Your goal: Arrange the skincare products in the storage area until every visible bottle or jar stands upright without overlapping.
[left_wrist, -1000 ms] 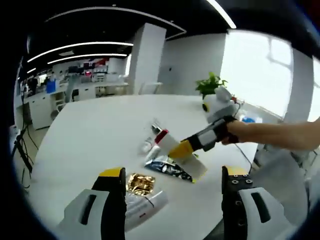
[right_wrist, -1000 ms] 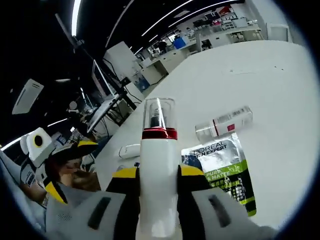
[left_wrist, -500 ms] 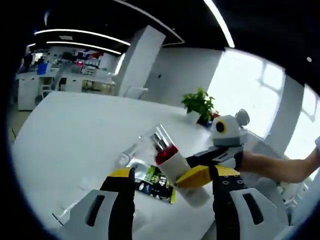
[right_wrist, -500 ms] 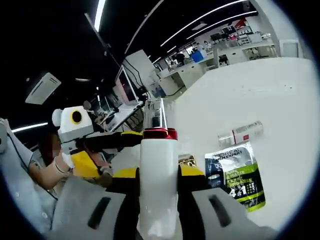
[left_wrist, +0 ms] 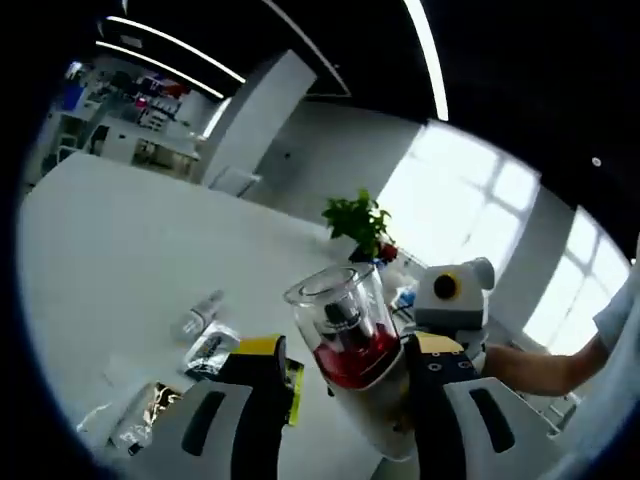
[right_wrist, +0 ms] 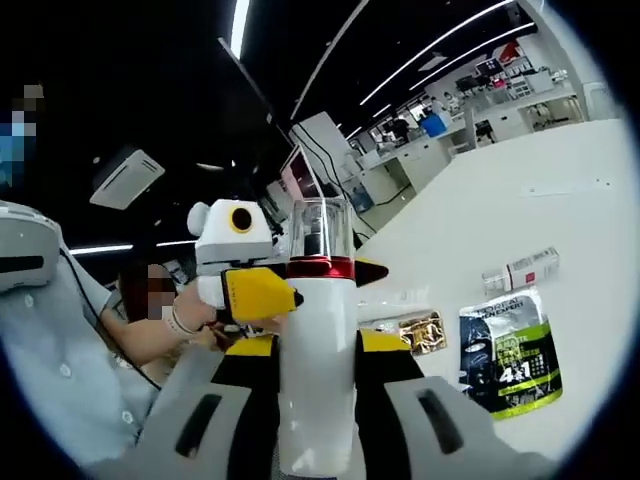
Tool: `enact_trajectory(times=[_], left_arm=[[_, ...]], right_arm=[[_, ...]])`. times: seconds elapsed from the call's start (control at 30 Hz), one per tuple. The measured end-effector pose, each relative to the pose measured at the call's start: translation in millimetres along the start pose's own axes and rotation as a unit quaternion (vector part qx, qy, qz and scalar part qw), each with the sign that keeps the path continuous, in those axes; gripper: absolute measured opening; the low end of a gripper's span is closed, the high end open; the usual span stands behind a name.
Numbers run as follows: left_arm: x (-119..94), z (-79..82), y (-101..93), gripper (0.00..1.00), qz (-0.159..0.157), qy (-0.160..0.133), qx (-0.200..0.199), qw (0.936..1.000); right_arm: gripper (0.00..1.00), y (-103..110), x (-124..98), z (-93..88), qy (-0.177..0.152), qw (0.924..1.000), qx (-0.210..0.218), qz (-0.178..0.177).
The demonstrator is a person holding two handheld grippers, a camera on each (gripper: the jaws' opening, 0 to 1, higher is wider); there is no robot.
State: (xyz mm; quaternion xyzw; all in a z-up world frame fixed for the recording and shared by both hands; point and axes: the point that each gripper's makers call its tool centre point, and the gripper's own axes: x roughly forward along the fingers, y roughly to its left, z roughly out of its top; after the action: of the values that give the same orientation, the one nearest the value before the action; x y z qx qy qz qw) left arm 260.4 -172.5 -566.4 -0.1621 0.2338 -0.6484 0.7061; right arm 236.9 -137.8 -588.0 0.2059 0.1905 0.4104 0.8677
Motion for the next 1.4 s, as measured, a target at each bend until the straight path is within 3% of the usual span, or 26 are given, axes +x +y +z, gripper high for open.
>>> enact_trajectory(times=[0.1,0.37,0.5,0.63,0.7,0.87,1.1,1.3,1.4], left_arm=[[4,-0.8,-10.5,0.45,-0.022,0.004,0.006,0.9997],[12,4.0,-37.2,0.37,-0.085,0.006,0.026,0.9960],[18,2.2,-39.3,0.36,-0.085,0.011,0.023,0.9961],[23,-6.4,-44.8,0.32,-0.096,0.024,0.016,0.9950],[26,-11.3,-48.6,0.31,-0.101,0.032,0.032,0.9938],[32,-18.1,-48.2,0.30,-0.097,0.042,0.039,0.9937],[42,-30.4,-47.1,0.30,-0.078,0.052,0.070,0.9932],[49,-38.5,-41.0,0.30,-0.055,0.069,0.118,0.9890],[52,-45.0,-38.4,0.29,-0.042,0.083,0.134,0.9866]], right_arm=[[0.27,9,-4,0.1,-0.014,0.9995,0.004,0.029],[0.27,18,-15,5.0,-0.032,0.9979,0.002,0.057],[0.27,17,-19,2.4,-0.039,0.9976,0.001,0.057],[0.28,15,-21,-7.0,-0.012,0.9984,-0.029,0.048],[0.28,14,-21,-11.9,0.002,0.9984,-0.038,0.042],[0.28,11,-24,-18.4,0.009,0.9984,-0.048,0.029],[0.30,-2,-26,-29.7,0.042,0.9953,-0.087,-0.006],[0.32,-17,-26,-39.4,0.081,0.9850,-0.142,-0.054],[0.33,-23,-24,-45.6,0.092,0.9817,-0.150,-0.072]])
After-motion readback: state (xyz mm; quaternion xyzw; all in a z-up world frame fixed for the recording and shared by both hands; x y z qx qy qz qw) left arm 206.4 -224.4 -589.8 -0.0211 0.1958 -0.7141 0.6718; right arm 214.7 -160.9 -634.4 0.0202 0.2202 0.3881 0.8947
